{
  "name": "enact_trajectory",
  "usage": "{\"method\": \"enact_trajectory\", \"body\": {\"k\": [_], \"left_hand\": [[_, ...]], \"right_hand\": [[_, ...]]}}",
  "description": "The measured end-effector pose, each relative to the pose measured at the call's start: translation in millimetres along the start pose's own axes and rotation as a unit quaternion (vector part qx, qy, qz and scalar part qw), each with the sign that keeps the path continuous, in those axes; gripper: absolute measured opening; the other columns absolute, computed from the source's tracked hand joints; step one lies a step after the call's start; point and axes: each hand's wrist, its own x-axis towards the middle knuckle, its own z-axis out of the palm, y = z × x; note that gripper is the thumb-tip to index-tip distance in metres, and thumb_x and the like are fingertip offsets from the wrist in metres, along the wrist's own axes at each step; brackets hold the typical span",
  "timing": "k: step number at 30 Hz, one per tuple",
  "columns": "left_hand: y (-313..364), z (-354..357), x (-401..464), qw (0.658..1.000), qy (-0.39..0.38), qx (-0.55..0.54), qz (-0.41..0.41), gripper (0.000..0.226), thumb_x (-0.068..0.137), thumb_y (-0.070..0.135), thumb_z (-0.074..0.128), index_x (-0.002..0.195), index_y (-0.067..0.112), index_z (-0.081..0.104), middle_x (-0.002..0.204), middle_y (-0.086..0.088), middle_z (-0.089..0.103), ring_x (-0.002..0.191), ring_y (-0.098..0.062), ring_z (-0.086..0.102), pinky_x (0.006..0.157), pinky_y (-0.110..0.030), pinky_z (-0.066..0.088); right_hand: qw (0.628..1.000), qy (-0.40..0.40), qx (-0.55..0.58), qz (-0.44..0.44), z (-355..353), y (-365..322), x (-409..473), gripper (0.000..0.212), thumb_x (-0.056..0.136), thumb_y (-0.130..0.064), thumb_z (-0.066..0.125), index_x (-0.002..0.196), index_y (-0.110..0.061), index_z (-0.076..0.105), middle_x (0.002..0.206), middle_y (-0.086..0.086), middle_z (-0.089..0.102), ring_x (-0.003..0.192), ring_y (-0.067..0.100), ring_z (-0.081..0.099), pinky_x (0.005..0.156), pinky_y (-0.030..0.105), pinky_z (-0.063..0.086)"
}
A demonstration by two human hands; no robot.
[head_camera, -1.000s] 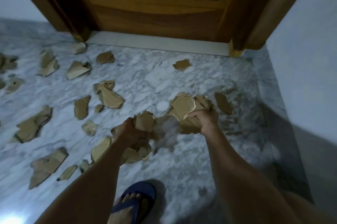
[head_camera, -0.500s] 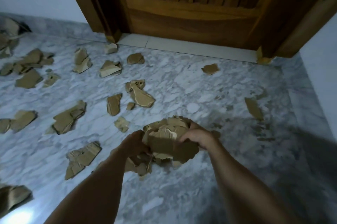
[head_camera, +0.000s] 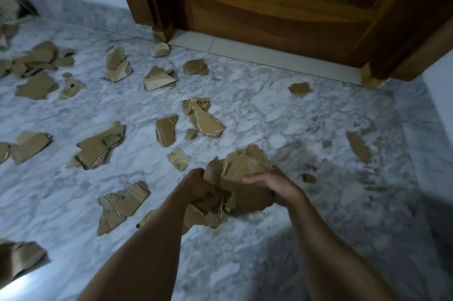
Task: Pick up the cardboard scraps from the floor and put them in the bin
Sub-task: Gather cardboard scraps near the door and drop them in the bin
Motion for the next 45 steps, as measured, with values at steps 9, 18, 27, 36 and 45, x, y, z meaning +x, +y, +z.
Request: {"method": "enact_trajectory", "body": {"k": [9, 18, 27, 36, 45], "left_hand": [[-56, -31, -12, 0.999, 0.04, -0.003, -0.032, 0.101, 0.03, 0.051, 0.087, 0.121, 0.013, 0.063, 0.116, -0.009, 0.068, 0.104, -0.028, 0.064, 0.091, -0.046, 0.054], [-68, -2, -7, 0.987, 0.099, 0.128, -0.01, 0.089, 0.065, 0.034, 0.089, 0.137, 0.011, 0.042, 0.129, -0.015, 0.041, 0.115, -0.038, 0.052, 0.09, -0.042, 0.046], [-65, -6, 1, 0.989, 0.091, 0.115, -0.025, 0.077, 0.059, 0.037, 0.091, 0.118, 0.011, 0.049, 0.115, -0.014, 0.063, 0.104, -0.034, 0.059, 0.073, -0.036, 0.045], [-52, 4, -3, 0.981, 0.063, -0.183, -0.029, 0.074, 0.04, 0.04, 0.082, 0.105, 0.007, 0.072, 0.102, -0.013, 0.074, 0.098, -0.035, 0.068, 0.088, -0.049, 0.056], [19, -7, -18, 0.885, -0.023, -0.462, 0.057, 0.04, 0.075, 0.012, 0.082, 0.109, -0.003, 0.07, 0.095, -0.013, 0.077, 0.088, -0.032, 0.074, 0.064, -0.033, 0.058]], "right_hand": [[0.989, 0.059, -0.138, -0.006, 5, -17, 36, 0.083, 0.053, -0.002, 0.093, 0.128, -0.012, 0.06, 0.124, 0.007, 0.068, 0.105, 0.022, 0.068, 0.09, 0.038, 0.057], [0.787, 0.049, -0.614, -0.004, 70, -11, 60, 0.115, 0.059, -0.034, 0.092, 0.148, -0.029, 0.019, 0.151, 0.009, 0.011, 0.143, 0.036, 0.013, 0.102, 0.049, 0.041], [0.758, 0.13, -0.638, -0.037, 76, -6, 57, 0.1, 0.046, -0.037, 0.093, 0.126, -0.024, 0.034, 0.127, 0.01, 0.022, 0.117, 0.035, 0.036, 0.099, 0.047, 0.041], [0.872, 0.072, -0.482, -0.044, 52, -31, 36, 0.109, 0.049, -0.019, 0.094, 0.144, -0.017, 0.041, 0.136, 0.004, 0.048, 0.125, 0.03, 0.052, 0.097, 0.039, 0.051], [0.992, 0.039, -0.113, -0.038, 5, -58, -3, 0.041, 0.066, 0.0, 0.085, 0.099, -0.018, 0.067, 0.089, -0.008, 0.07, 0.077, 0.001, 0.063, 0.053, 0.014, 0.047]]}}
